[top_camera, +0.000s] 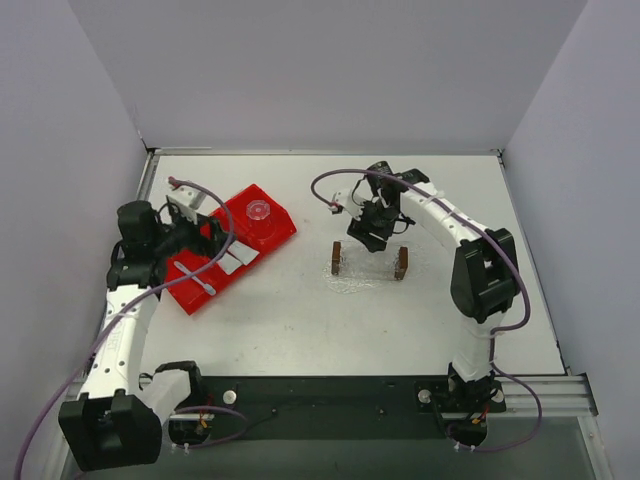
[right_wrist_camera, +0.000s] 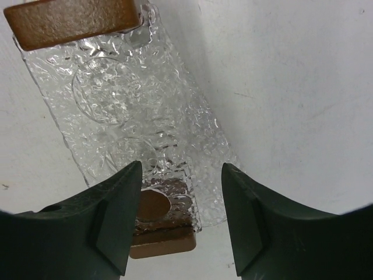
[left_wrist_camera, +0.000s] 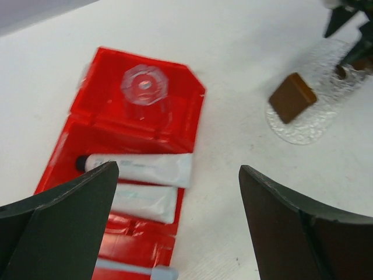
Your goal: Prepare toiletry sets of a toothbrush and toothpaste on the tray
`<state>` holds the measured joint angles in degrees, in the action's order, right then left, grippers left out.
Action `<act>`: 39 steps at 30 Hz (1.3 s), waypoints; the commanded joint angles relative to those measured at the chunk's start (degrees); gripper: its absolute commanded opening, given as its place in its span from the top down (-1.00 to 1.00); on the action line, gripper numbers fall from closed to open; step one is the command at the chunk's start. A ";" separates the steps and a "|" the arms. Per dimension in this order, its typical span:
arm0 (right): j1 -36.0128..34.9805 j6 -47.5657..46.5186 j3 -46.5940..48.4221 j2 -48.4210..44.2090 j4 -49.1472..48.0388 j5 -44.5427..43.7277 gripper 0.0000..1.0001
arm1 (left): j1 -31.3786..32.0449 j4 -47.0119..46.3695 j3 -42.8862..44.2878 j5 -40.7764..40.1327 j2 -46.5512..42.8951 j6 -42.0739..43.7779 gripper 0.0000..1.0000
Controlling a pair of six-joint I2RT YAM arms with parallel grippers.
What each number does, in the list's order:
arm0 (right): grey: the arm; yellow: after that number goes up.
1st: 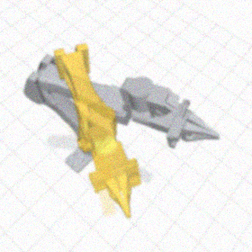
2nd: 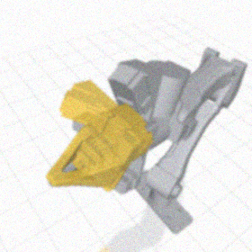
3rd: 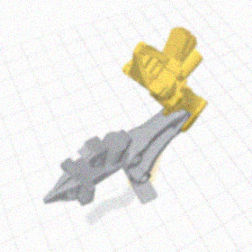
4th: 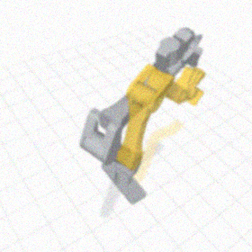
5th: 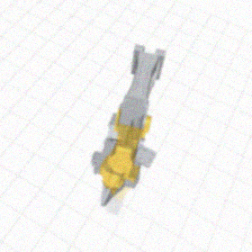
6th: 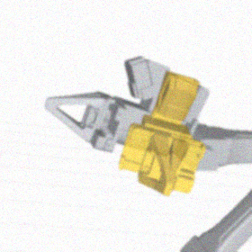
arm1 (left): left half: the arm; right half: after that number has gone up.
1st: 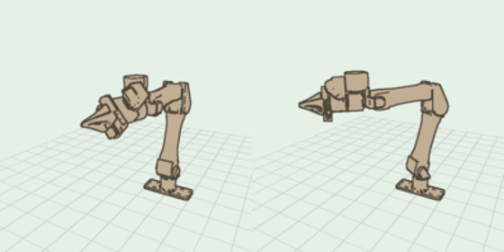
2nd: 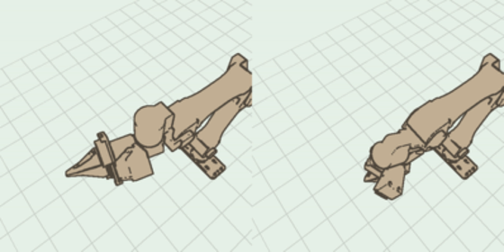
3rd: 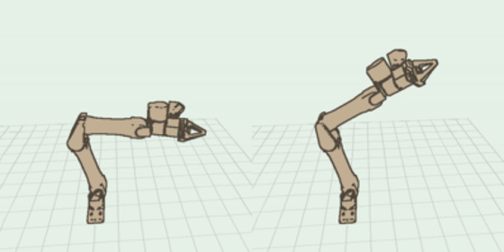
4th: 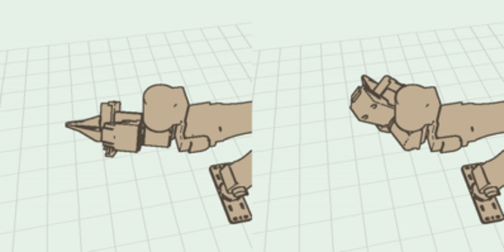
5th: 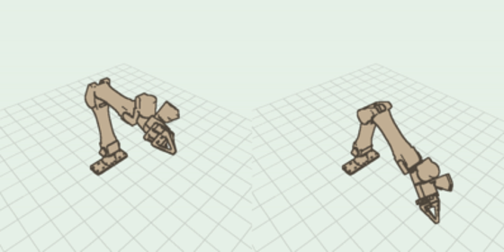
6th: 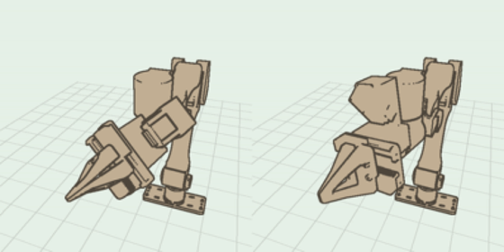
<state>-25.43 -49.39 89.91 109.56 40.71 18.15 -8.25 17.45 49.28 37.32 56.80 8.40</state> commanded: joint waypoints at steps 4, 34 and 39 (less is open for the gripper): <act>3.19 11.76 2.64 -7.16 4.20 8.03 -0.18 | 16.74 -10.94 -1.38 6.72 6.74 8.47 -0.92; 20.15 31.45 -18.72 -18.51 -7.22 -6.62 -0.24 | 41.20 -24.39 9.08 -19.72 42.08 15.24 -0.95; 20.86 33.56 -17.06 -14.29 -9.59 -11.29 -0.23 | 44.46 -19.92 12.68 -29.75 45.15 15.77 -0.95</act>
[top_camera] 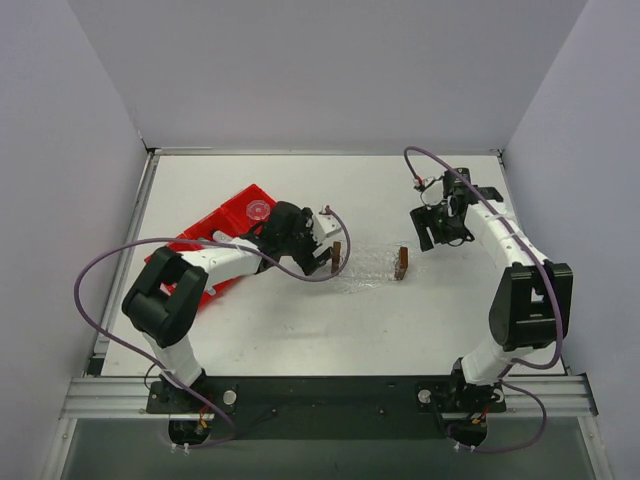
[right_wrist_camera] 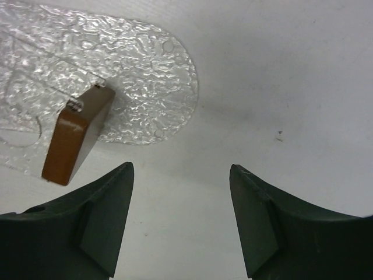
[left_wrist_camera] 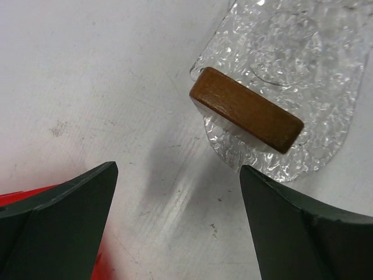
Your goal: Prepare toiletry sets of a toothbrush and toothpaste on the tray
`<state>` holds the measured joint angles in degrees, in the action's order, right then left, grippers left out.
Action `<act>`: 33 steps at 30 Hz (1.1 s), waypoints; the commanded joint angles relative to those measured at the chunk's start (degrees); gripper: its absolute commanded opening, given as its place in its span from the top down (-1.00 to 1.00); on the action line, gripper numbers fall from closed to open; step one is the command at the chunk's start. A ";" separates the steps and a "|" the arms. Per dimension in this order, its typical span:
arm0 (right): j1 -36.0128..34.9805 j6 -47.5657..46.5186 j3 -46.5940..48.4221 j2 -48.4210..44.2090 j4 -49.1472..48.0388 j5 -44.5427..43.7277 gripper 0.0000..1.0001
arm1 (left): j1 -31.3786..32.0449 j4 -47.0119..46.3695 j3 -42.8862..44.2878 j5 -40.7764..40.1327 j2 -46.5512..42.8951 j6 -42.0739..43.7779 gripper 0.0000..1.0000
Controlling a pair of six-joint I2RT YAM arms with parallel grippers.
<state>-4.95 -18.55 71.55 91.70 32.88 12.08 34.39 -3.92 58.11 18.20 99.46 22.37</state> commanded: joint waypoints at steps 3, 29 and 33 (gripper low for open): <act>0.29 4.13 2.89 6.99 -1.77 -7.59 -0.22 | 2.87 5.66 5.70 -13.97 4.07 1.97 -0.95; -3.04 3.43 1.75 15.88 -5.46 -14.19 -0.17 | 7.53 14.29 11.59 -19.78 8.29 1.45 -0.95; -3.49 2.99 0.26 15.79 -6.25 -15.59 -0.17 | 7.97 14.65 12.12 -19.95 9.26 1.01 -0.95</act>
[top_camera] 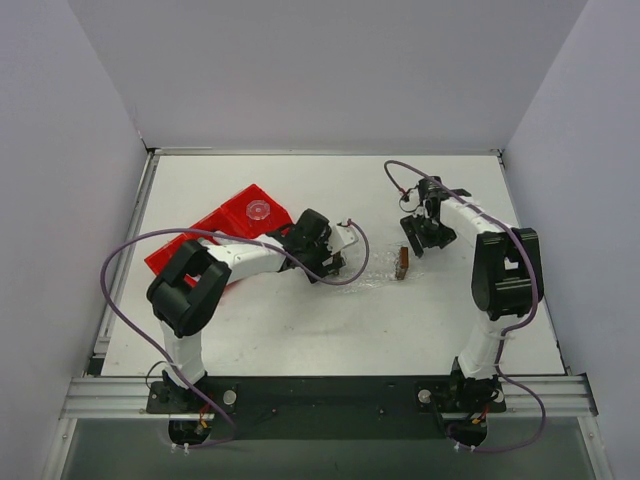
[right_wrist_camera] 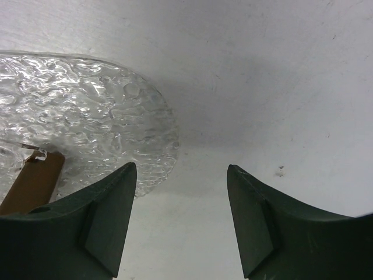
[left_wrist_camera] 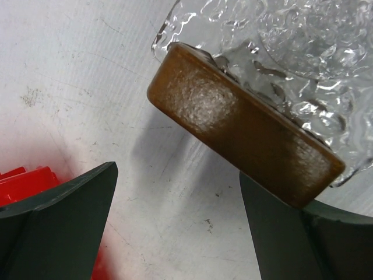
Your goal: Prepare toiletry sets of a toothbrush and toothpaste on the tray
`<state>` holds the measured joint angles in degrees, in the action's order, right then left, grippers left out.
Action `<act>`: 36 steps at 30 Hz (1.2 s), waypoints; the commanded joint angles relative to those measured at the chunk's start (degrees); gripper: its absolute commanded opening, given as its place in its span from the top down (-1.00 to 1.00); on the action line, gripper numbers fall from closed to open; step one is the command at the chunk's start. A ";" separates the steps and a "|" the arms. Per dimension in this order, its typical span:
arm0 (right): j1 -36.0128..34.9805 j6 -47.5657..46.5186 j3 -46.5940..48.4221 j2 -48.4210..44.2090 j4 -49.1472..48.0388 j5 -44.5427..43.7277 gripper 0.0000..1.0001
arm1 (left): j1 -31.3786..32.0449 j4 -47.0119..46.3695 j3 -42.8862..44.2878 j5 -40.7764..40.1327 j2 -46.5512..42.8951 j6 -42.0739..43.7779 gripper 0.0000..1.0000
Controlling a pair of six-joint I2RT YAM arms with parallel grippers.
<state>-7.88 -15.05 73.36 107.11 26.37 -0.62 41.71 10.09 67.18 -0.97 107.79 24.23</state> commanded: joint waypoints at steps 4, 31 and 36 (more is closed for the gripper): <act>-1.43 -0.77 -3.05 0.38 -0.26 -3.85 -0.17 | 1.00 0.29 3.31 -1.57 1.81 -1.11 -0.95; -4.43 -0.42 -5.95 0.29 1.93 -3.16 -0.17 | 1.09 -3.76 6.65 -13.88 5.77 -0.32 -0.95; -3.63 -0.33 -5.07 0.29 3.33 -0.96 -0.15 | 0.91 -4.29 6.74 -15.02 5.50 0.82 -0.95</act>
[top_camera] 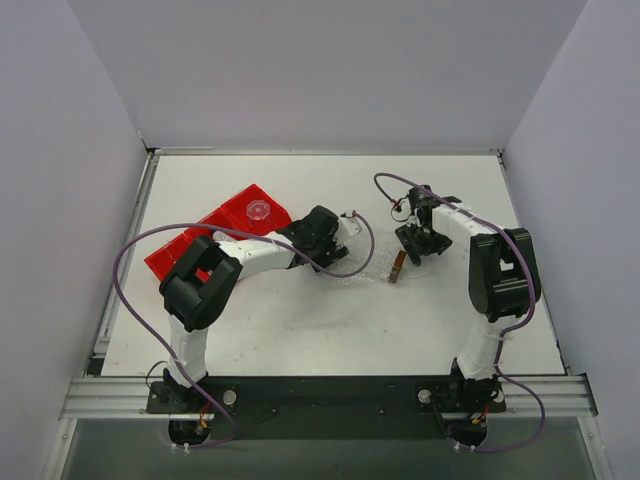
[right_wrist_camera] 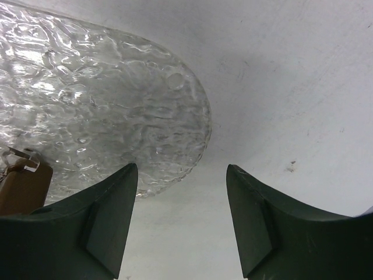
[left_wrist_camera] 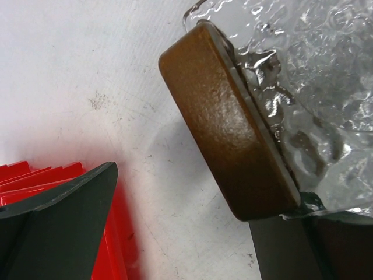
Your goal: Prepare toiletry sets of a toothbrush and toothpaste on the tray
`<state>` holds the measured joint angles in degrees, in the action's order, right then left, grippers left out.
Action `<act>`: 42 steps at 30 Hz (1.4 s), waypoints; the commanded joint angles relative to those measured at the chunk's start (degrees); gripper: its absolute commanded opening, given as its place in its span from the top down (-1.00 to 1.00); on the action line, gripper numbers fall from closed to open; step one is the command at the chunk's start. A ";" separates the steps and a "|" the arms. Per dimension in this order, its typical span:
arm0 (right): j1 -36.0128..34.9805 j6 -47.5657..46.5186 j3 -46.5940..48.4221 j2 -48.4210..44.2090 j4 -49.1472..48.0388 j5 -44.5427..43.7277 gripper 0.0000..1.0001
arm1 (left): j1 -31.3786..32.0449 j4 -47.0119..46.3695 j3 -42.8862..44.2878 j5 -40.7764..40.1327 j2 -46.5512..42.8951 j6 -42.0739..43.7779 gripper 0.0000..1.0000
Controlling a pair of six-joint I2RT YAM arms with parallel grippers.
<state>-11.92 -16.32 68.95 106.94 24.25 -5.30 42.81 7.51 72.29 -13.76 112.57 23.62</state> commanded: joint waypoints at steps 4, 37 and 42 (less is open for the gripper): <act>0.41 1.02 -1.09 0.73 6.16 4.77 -0.15 | -0.18 -2.06 2.06 -2.85 1.07 1.70 -0.95; -1.26 4.36 -0.57 -13.59 12.22 7.41 -0.19 | -8.70 -3.29 0.13 6.72 -12.29 -2.51 -0.95; -3.19 5.06 -1.62 -19.04 13.36 6.97 -0.21 | -9.85 -4.34 3.02 10.33 -12.12 -6.91 -0.95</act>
<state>-13.61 -12.71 67.02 92.27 33.30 2.79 33.67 5.74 71.35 -8.21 102.00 21.43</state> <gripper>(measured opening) 0.600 0.974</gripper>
